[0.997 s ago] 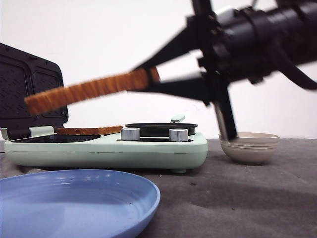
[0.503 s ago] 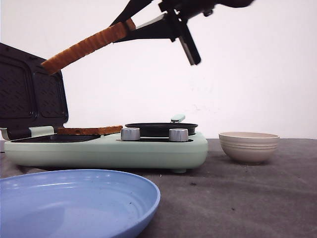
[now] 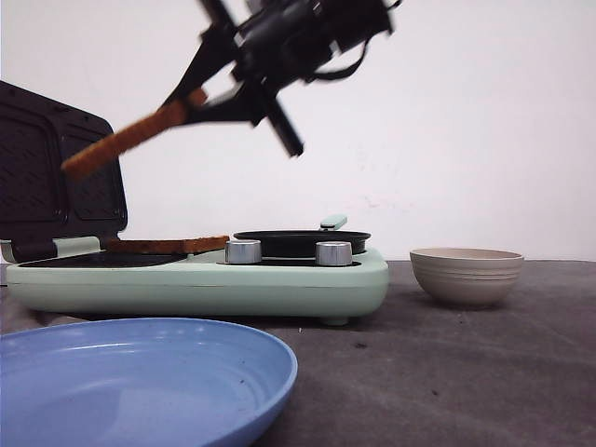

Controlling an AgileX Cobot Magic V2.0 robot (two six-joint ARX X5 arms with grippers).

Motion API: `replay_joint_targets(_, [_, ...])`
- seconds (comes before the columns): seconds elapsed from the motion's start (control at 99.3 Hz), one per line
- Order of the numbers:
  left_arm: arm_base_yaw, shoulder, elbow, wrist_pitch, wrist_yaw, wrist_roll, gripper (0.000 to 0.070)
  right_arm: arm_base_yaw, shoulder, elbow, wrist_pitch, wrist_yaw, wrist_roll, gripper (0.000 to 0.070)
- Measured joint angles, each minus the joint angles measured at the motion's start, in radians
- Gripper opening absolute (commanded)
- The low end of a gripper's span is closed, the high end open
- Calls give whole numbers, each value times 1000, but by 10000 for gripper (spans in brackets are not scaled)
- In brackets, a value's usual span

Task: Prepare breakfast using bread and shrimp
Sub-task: 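Carry the bread with the right gripper over the near sandwich plate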

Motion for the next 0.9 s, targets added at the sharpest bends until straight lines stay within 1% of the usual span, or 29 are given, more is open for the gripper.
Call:
replay_joint_targets(0.373, [0,0,0,0,-26,0,383,38,170,122,-2,39,2,0])
replay_joint_targets(0.503, [0,0,0,0,-26,1,383,51,180,123,-5,85,2,0])
replay_joint_targets(0.695, [0,0,0,8,-26,1,383,55,180,123,-5,127,2,0])
replay_joint_targets(0.896, [0,0,0,8,-26,2,383,58,180,123,-13,148,1,0])
